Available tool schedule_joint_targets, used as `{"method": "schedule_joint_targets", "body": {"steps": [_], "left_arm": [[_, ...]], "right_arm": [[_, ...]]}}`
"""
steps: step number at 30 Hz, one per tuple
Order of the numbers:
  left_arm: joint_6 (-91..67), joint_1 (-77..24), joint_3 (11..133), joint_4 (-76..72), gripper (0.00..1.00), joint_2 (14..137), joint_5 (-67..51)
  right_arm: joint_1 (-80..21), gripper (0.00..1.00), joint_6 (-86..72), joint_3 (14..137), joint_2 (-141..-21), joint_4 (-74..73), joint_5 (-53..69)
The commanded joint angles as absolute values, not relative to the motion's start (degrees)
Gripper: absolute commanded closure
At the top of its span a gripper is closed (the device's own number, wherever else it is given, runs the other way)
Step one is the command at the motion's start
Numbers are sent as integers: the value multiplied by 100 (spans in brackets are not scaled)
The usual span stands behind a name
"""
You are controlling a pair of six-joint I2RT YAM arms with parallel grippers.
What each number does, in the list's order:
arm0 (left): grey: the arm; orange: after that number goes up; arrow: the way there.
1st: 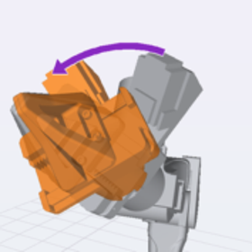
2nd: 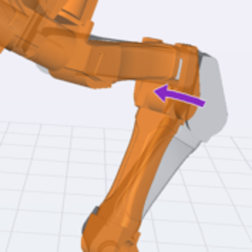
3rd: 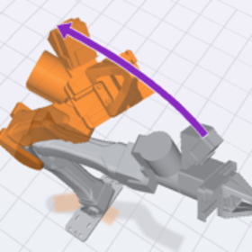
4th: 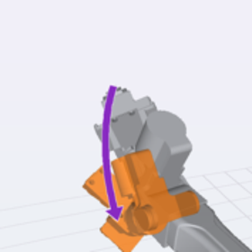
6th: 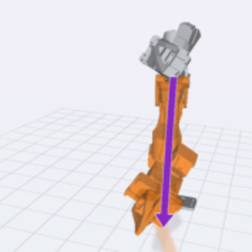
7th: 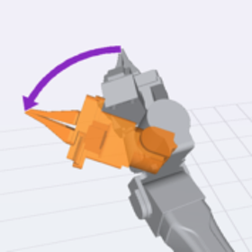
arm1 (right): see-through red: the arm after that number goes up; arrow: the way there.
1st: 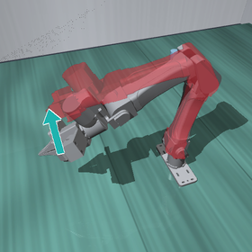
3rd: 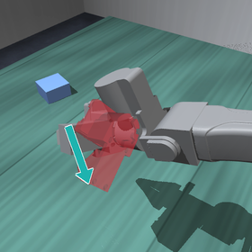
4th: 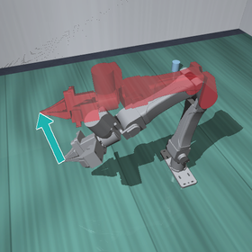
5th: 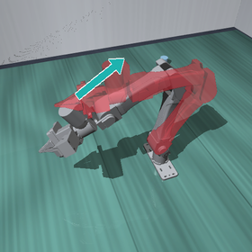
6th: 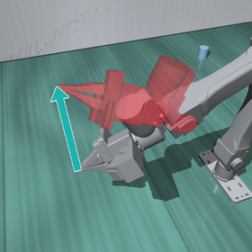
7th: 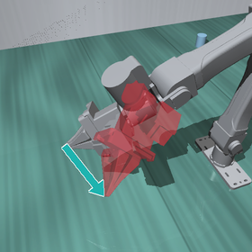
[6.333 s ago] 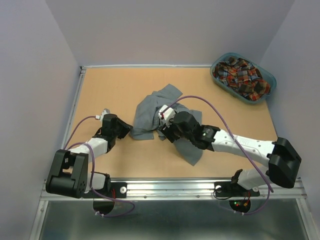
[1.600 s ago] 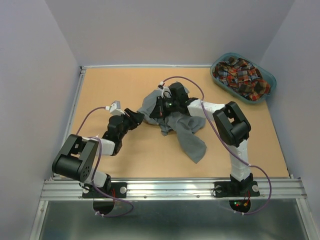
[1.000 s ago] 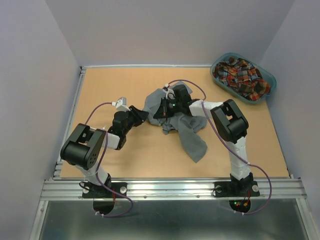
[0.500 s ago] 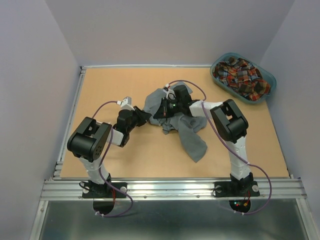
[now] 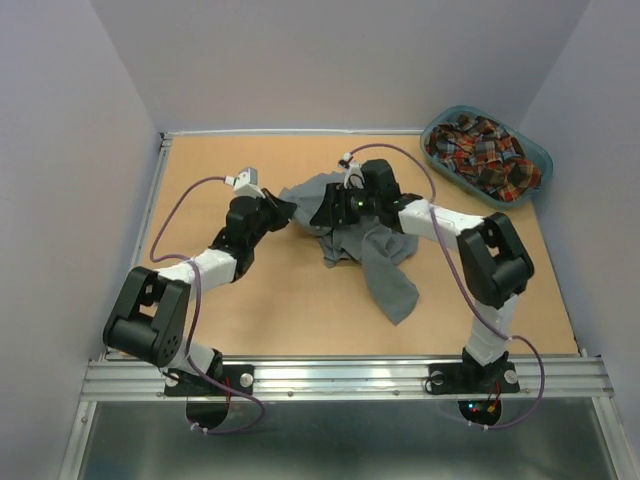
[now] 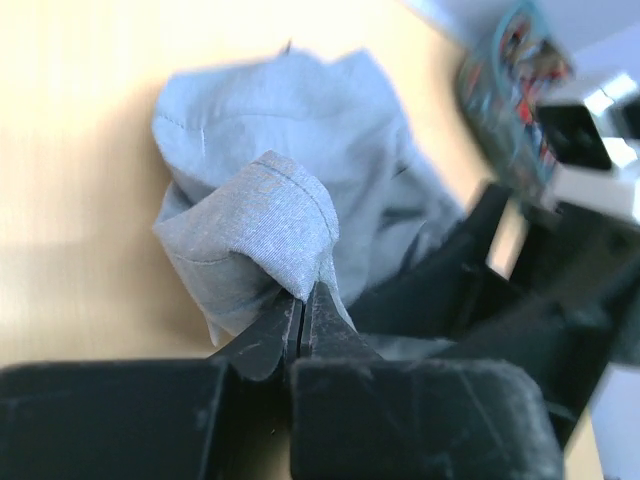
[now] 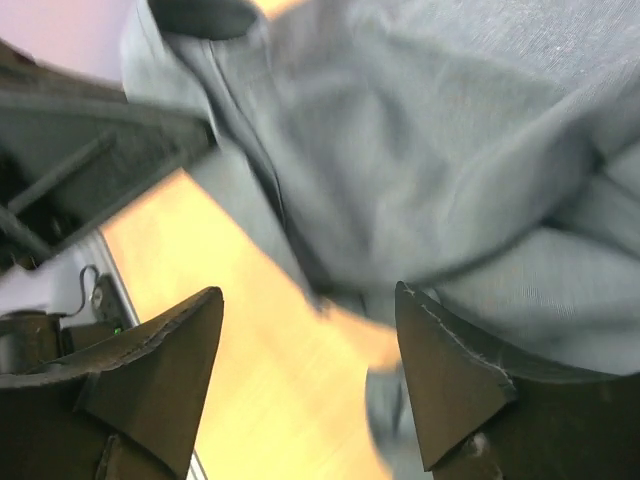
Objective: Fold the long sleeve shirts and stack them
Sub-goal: Flatten the shirt out
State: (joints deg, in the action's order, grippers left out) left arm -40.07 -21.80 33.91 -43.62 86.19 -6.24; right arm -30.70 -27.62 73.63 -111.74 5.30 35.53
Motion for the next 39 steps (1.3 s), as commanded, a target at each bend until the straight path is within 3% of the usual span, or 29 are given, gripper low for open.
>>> {"method": "schedule_joint_targets", "body": {"steps": [1,9,12,20,30,33,34,36,37,39], "left_arm": [[-3297,-2188,4400,-2824,100,7710,-44],[-2673,-2188,6019,-468,100,7304,431],[-2628,-2188,6345,-125,100,7120,431],[-2426,-2180,6829,509,100,6549,694],[-2435,-2039,6978,510,100,6828,800],[-2417,-1960,7303,518,100,7189,686],[-2408,-1934,7486,510,100,7276,686],[-2373,-1811,7759,510,100,7583,659],[-2338,-1758,7935,510,100,7733,650],[-2250,-1670,8689,580,100,8233,589]], "right_arm": [[-3015,23,-1804,7086,-9848,-77,2368],[-3015,13,-1240,5970,-7939,-913,670],[-3015,9,-1379,5652,-7691,-1081,527],[-3015,11,-1495,4913,-7470,-1090,764],[-3015,40,-1661,4658,-8155,-97,2504],[-3023,61,-1740,4720,-8497,307,2724],[-3015,78,-1784,4720,-8569,543,2777],[-3085,94,-1863,4728,-8753,859,2856],[-3120,99,-1872,4755,-8797,914,2848],[-3146,100,-1881,4983,-8859,984,2804]]}}
